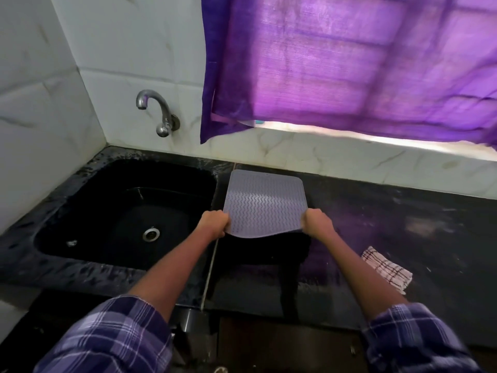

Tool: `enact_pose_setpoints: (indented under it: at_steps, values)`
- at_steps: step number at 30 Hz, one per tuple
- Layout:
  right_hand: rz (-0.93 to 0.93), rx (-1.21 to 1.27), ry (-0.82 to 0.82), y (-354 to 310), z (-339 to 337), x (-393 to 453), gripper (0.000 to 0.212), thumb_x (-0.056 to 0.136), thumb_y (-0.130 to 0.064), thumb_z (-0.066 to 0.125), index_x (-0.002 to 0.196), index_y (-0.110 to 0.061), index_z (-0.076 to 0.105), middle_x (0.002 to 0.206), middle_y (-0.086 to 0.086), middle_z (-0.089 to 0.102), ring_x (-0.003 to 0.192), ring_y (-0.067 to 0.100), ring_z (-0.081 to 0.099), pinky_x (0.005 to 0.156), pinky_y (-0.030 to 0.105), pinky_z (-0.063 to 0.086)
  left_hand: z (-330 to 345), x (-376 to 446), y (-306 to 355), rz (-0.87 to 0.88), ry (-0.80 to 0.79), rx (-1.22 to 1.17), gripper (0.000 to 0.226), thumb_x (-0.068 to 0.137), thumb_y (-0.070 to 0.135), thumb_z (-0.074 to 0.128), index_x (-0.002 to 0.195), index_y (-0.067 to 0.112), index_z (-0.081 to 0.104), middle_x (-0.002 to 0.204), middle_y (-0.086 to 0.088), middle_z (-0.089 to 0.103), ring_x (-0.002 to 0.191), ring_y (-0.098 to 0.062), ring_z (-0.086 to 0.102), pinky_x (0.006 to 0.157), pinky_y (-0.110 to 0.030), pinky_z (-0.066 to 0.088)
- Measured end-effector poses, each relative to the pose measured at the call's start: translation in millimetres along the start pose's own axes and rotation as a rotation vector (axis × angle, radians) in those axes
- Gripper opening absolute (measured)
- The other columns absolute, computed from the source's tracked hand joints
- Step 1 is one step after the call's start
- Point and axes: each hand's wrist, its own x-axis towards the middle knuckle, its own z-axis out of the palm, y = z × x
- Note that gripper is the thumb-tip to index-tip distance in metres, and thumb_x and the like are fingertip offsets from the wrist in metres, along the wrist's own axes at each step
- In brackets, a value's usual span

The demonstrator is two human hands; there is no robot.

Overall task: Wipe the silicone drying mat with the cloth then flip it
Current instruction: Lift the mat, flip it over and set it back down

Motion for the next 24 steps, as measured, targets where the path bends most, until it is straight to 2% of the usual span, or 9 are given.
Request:
enact_pose_setpoints:
  at_steps: [10, 24]
  values:
    - [-0.006, -0.07, -0.058, 10, 36, -35, 0.027, 0.087, 0.001, 0.046, 0.108, 0.003, 0.062, 0.117, 0.019, 0.064, 0.111, 0.033, 0.062, 0.084, 0.037, 0.052, 37, -30, 21, -0.006, 0.014, 0.086, 0.03, 0.089, -0.003, 0.045, 0.112, 0.002, 0.065, 0.119, -0.014, 0.065, 0.11, -0.032, 0.063, 0.087, -0.037, 0.05]
    - [-0.025, -0.087, -0.084, 11, 61, -75, 0.027, 0.089, 0.001, 0.047, 0.113, 0.002, 0.058, 0.121, 0.018, 0.062, 0.113, 0.032, 0.061, 0.089, 0.038, 0.051, 65, -68, 31, 0.046, 0.026, 0.234, 0.031, 0.094, -0.002, 0.043, 0.117, 0.006, 0.062, 0.124, -0.009, 0.064, 0.115, -0.028, 0.062, 0.089, -0.037, 0.05]
